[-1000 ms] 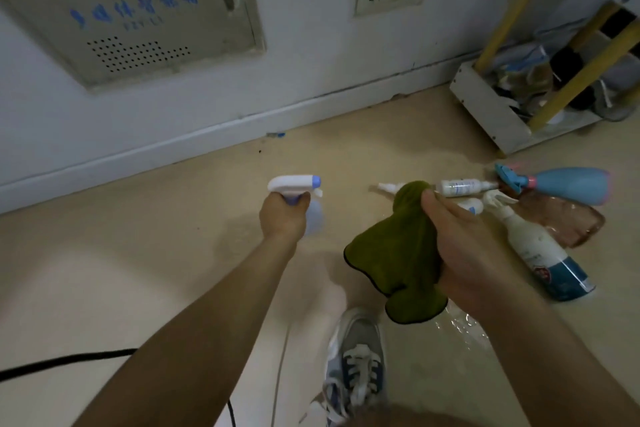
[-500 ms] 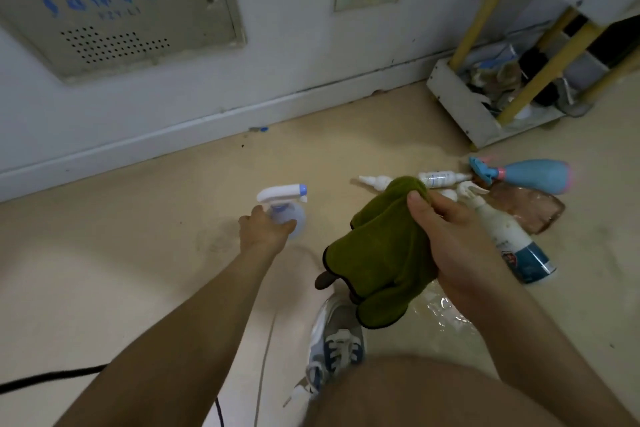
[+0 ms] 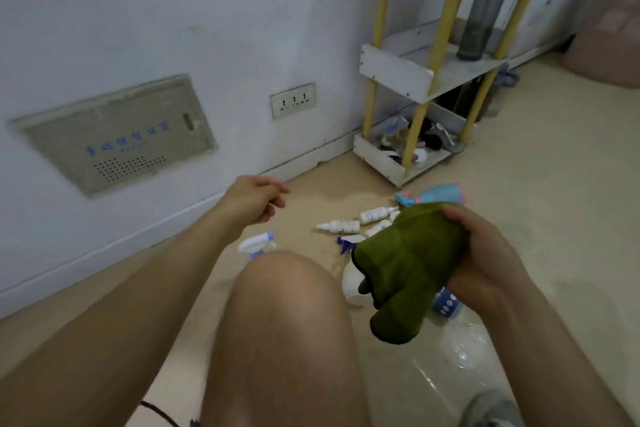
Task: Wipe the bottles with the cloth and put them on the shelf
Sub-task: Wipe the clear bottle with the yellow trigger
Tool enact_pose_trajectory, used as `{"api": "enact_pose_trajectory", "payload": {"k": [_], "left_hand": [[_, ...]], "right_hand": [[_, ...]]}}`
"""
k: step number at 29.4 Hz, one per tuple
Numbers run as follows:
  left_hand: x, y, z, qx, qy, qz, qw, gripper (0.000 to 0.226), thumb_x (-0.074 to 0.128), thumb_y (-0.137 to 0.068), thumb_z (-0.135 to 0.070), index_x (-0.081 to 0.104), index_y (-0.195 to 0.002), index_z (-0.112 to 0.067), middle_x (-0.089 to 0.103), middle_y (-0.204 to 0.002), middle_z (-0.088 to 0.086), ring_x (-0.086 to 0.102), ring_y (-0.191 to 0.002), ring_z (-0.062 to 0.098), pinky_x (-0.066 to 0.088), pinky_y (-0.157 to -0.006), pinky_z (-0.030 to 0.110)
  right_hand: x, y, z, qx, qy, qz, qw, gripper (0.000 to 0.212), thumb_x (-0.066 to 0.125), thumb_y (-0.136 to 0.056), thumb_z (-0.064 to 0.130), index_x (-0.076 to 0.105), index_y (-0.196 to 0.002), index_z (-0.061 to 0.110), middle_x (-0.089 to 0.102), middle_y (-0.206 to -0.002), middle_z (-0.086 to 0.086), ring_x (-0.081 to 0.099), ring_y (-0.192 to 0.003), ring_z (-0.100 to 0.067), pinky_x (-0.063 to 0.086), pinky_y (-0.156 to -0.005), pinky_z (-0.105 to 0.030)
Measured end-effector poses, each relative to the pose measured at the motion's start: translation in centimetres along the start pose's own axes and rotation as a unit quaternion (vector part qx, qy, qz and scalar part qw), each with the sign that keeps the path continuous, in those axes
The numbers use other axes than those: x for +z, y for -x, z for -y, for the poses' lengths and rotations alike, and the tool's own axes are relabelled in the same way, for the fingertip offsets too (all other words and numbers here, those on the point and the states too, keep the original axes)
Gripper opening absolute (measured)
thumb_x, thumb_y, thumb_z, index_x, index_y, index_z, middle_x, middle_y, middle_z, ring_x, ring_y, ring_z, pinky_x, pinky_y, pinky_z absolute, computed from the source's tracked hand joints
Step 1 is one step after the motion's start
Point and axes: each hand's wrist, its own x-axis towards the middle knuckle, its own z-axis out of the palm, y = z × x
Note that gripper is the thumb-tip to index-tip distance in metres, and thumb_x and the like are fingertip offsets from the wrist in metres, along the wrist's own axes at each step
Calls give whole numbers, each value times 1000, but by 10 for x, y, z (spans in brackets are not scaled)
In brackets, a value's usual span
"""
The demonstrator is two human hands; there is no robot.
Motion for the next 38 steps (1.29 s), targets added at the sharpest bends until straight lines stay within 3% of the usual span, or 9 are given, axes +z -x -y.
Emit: {"api": "enact_pose_trajectory", "payload": {"k": [8,11,15,19,23,29,32,35,38], "left_hand": [[50,60,-162,245,-252,56,934,25,47,-92,-8,69,-96,-19,67,-77,-2,54,-60,5,41,-54,16],[104,62,-148,295,-398,99,863,25,48,-92,-13,70,-104,-21,61,-84,-8,57,-79,8,45,-71,21],[183,35,-62,221,-526,199,797,25,52,-91,-21,70,-108,-21,68,-109,2,61,-99,21,53,-84,35],[234,20,34,95,-485,267,827,32,49,-89,-26,71,-110,-16,67,-117,3,60,-109,20,49,-93,31],[275,10,92,-11,-359,265,895,25,50,-90,-22,73,-101,-19,70,-112,5,63,-103,22,50,-89,29],[328,-31,107,51,-310,176,933,31,54,-91,-10,66,-118,-15,65,-123,4,58,-115,24,43,-93,27],[337,-67,111,158,-414,158,882,42,53,-88,-7,57,-129,-15,50,-139,7,43,-129,32,39,-104,39],[342,-103,114,205,-552,188,786,61,56,-89,-11,36,-146,-22,23,-159,3,24,-141,32,28,-112,47],[356,-121,114,264,-611,208,717,61,55,-90,-13,33,-146,-21,28,-156,3,28,-134,30,30,-104,48]], "right_hand": [[-45,51,-2,-60,-53,-78,994,25,61,-92,18,68,-114,7,73,-105,-15,70,-94,-27,54,-72,-37],[-68,40,-10,-86,-19,-170,981,21,62,-93,16,67,-112,9,71,-99,-13,67,-85,-23,51,-65,-33],[-102,17,-19,-86,24,-240,967,16,58,-96,16,62,-110,10,63,-97,-10,59,-81,-21,46,-68,-32],[-141,-10,-40,-50,40,-320,945,15,57,-97,18,60,-109,10,61,-103,-15,56,-84,-27,44,-81,-37],[-168,-36,-61,-9,38,-384,923,4,52,-99,18,54,-101,15,52,-85,-3,48,-72,-16,40,-80,-38],[-188,-89,-62,-37,79,-403,911,4,50,-102,24,46,-101,25,46,-85,8,43,-74,-9,39,-86,-35],[-193,-119,-64,-58,125,-371,918,11,52,-101,25,53,-90,28,53,-86,11,49,-75,-4,44,-74,-28],[-196,-143,-71,-70,146,-344,925,9,55,-100,24,63,-101,27,63,-93,9,59,-81,-7,45,-61,-21],[-202,-159,-80,-63,139,-335,930,10,57,-99,23,64,-100,29,66,-94,11,62,-82,-6,48,-62,-20]]}}
